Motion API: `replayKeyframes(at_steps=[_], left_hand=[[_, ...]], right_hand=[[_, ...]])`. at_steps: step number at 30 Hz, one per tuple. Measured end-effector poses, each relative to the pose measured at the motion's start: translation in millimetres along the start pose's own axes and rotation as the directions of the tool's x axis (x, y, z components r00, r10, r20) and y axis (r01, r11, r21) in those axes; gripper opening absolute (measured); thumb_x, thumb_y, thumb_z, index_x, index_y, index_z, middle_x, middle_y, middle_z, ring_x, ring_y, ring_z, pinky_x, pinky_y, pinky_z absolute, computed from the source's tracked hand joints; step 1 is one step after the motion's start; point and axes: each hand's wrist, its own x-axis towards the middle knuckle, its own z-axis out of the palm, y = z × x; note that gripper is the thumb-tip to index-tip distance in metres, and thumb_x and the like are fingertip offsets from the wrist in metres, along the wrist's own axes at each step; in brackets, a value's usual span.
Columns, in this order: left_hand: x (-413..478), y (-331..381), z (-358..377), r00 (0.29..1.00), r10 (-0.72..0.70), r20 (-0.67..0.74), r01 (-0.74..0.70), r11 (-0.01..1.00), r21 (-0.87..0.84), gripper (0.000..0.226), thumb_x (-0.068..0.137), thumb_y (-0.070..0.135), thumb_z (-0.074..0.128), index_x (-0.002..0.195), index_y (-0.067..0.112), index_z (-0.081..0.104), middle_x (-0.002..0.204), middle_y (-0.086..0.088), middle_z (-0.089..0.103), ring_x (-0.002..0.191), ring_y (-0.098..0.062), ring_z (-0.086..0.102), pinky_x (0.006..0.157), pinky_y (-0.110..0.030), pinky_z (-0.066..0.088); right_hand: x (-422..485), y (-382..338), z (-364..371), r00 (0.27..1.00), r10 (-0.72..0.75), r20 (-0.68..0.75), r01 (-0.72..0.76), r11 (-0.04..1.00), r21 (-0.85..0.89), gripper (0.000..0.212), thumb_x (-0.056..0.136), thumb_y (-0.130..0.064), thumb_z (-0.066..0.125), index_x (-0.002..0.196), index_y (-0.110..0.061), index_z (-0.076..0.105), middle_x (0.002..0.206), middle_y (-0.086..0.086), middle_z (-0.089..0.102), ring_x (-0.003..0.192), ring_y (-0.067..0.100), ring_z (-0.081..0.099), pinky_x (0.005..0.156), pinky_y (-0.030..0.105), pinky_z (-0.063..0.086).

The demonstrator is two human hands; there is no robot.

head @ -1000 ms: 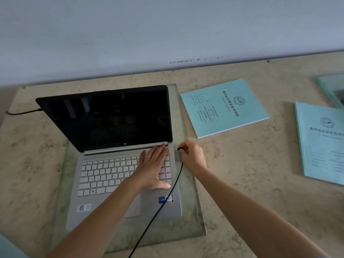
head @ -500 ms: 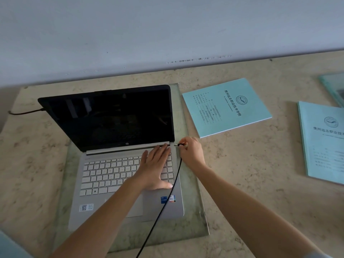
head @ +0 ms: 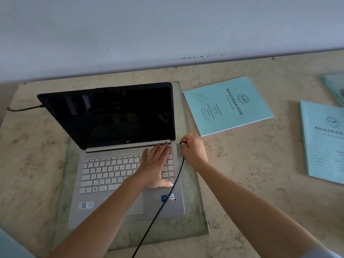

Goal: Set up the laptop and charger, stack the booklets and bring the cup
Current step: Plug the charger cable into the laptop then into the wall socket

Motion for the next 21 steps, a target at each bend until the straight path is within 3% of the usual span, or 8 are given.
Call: replayKeyframes(at_steps=[5,21], left_hand=[[0.8,-1.6,2.3,1.000,-0.001,-0.005,0.001,1.000,-0.012,0.125,0.064,0.069,0.062,0.147,0.025,-0.019,0.157,0.008,-0.023,0.144,-0.016,-0.022,0.116,-0.049,-0.013],[-0.1,-1.2,1.7,1.000,0.000,0.001,0.000,1.000,-0.003,0.125,0.065,0.069,0.062,0.147,0.024,-0.020,0.156,0.008,-0.025,0.143,-0.016,-0.024,0.116,-0.049,-0.013]], right_hand=[[-3.7,4.7,-0.7,0.999,-0.042,0.023,0.043,0.998,-0.037,0.014,0.086,-0.004,0.053,0.092,-0.010,0.064,0.100,0.007,0.058,0.081,0.022,0.055,0.071,0.033,0.049],[-9.5,2.3,1.2,0.999,-0.032,0.009,0.032,0.999,0.028,0.009,0.085,-0.004,0.058,0.087,-0.009,0.066,0.093,0.005,0.062,0.080,0.022,0.059,0.071,0.034,0.052]])
